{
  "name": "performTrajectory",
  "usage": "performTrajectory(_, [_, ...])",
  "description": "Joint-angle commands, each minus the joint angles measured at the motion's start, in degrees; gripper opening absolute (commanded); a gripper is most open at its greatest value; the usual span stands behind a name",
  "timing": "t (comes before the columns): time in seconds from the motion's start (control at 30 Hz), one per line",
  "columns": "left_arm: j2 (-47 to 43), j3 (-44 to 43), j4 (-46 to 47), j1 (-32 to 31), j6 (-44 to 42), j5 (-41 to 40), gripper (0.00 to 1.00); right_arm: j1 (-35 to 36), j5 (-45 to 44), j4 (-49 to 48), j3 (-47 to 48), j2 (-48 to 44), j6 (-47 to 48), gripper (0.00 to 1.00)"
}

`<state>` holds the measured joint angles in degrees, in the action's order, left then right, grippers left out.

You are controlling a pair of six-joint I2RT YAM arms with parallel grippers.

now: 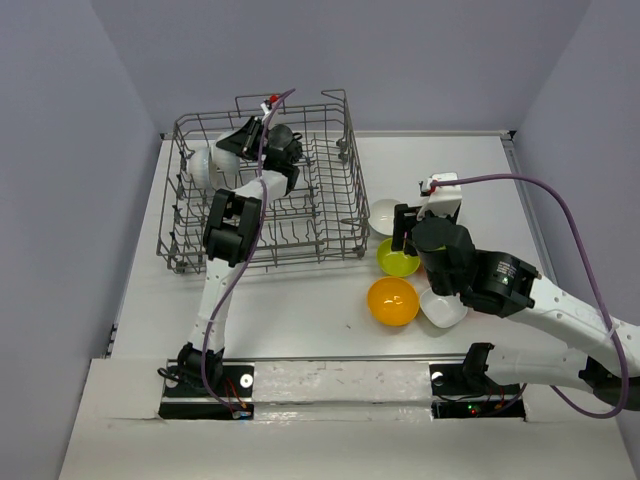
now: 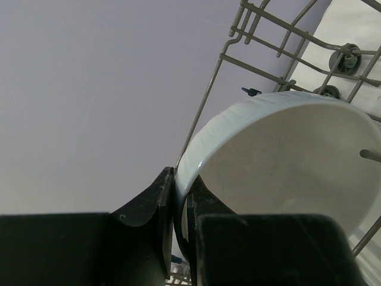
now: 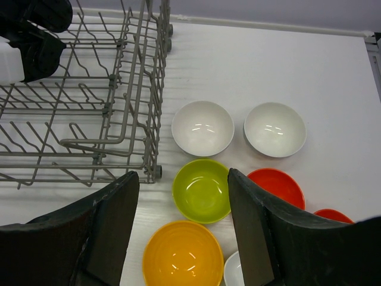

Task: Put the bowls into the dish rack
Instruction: Insert the bowl into the dish rack.

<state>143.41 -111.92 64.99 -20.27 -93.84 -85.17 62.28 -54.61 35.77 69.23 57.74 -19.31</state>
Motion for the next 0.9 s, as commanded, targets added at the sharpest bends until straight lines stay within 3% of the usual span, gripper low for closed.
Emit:
performTrajectory(0.0, [-0.33, -2.25, 3.48, -0.47, 0.06, -0.88, 0.00, -0.05, -0.59, -1.05, 0.20, -0.87, -0.64, 0.67])
performTrajectory(0.23, [-0.77, -1.20, 3.48, -0.91, -0.11, -0.35, 0.07, -0.05, -0.50, -1.05, 0.03, -0.61, -0.90, 0.67])
performTrajectory(0.47, [-1.21, -0.67, 3.48, -1.09, -0.11, -0.09, 0.33, -0.05, -0.58, -1.14, -0.06, -0.78, -0.90, 0.67])
performTrajectory(0.67, [-1.21, -0.58, 3.48, -1.09, -0.11, 0.09, 0.41, -0.05, -0.59, -1.14, -0.33, -0.78, -0.99, 0.67])
performTrajectory(0.87, [-1.30, -0.06, 3.48, -1.09, -0.11, 0.09, 0.55, -0.05, -0.50, -1.14, -0.33, -0.87, -0.99, 0.67])
